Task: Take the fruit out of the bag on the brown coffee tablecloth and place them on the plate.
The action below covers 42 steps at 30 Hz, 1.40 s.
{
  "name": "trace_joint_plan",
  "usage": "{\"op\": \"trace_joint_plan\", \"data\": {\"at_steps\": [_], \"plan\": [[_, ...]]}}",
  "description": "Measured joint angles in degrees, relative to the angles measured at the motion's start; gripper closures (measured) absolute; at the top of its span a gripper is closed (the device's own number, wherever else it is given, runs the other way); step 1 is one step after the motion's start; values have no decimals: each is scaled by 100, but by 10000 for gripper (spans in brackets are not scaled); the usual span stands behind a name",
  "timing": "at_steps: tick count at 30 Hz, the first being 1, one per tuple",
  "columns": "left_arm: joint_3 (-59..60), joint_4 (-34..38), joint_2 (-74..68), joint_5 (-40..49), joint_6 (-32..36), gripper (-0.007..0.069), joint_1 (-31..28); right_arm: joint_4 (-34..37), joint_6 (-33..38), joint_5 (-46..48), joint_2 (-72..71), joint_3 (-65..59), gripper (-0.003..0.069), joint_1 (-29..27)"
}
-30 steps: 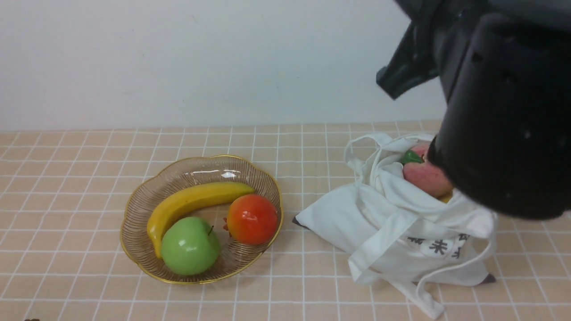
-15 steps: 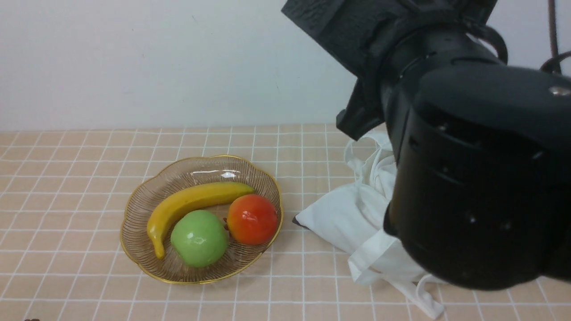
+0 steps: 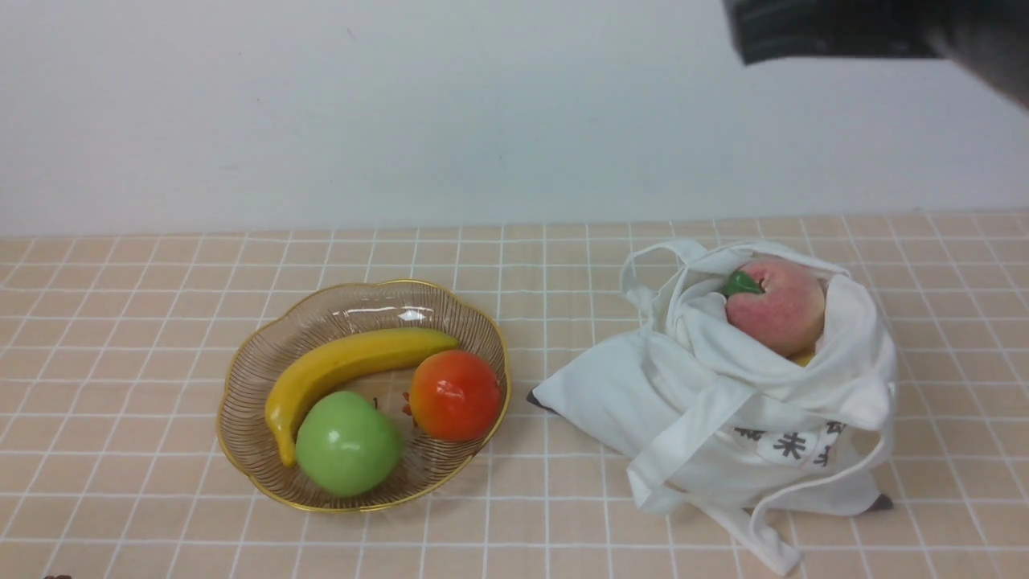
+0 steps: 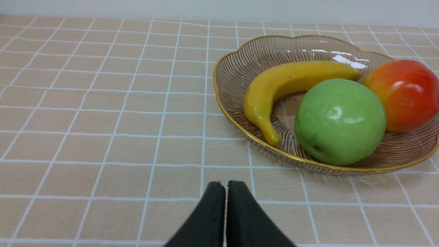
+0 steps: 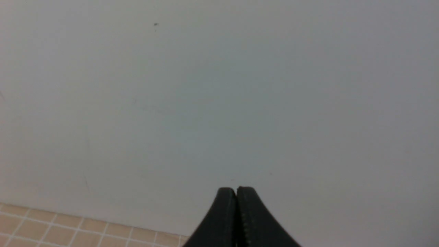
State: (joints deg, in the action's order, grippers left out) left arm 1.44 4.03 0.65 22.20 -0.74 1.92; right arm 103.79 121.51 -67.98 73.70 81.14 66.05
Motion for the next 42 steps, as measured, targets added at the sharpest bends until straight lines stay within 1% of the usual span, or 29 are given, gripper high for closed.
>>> {"op": "trace_joint_plan", "data": {"at_steps": [3, 5, 7, 10, 11, 12, 15, 18, 21, 24, 28, 34, 36, 39, 42], "plan": [[0, 0, 0, 0, 0, 632, 0, 0, -154, 65, -170, -51, 673, 0], [0, 0, 0, 0, 0, 632, 0, 0, -388, 246, -315, -227, 673, 0], [0, 0, 0, 0, -4, 632, 0, 0, -717, 471, -436, -440, 673, 0], [0, 0, 0, 0, -4, 632, 0, 0, -1600, 1022, -611, -873, 673, 0], [0, 0, 0, 0, -4, 632, 0, 0, -1600, 1022, -622, -901, 673, 0], [0, 0, 0, 0, -4, 632, 0, 0, -2024, 1320, -716, -1127, 673, 0], [0, 0, 0, 0, -4, 632, 0, 0, -2613, 1923, -890, -1593, 673, 0], [0, 0, 0, 0, -4, 632, 0, 0, -3026, 2527, -1039, -2073, 673, 0], [0, 0, 0, 0, -4, 632, 0, 0, -3267, 3056, -1144, -2497, 673, 0], [0, 0, 0, 0, -4, 632, 0, -6, -3717, 3976, -1306, -3062, 673, 0], [0, 0, 0, 0, -4, 632, 0, -58, -4275, 4899, -1461, -3554, 673, 0], [0, 0, 0, 0, -4, 632, 0, -148, -5212, 5729, -1511, -4021, 673, 0], [0, 0, 0, 0, -4, 632, 0, -149, -5224, 5766, -1511, -4089, 673, 0], [0, 0, 0, 0, -4, 632, 0, -154, -5162, 5512, -1511, -4110, 673, 0], [0, 0, 0, 0, -4, 632, 0, -154, -5220, 4817, -1511, -4110, 673, 0]]}}
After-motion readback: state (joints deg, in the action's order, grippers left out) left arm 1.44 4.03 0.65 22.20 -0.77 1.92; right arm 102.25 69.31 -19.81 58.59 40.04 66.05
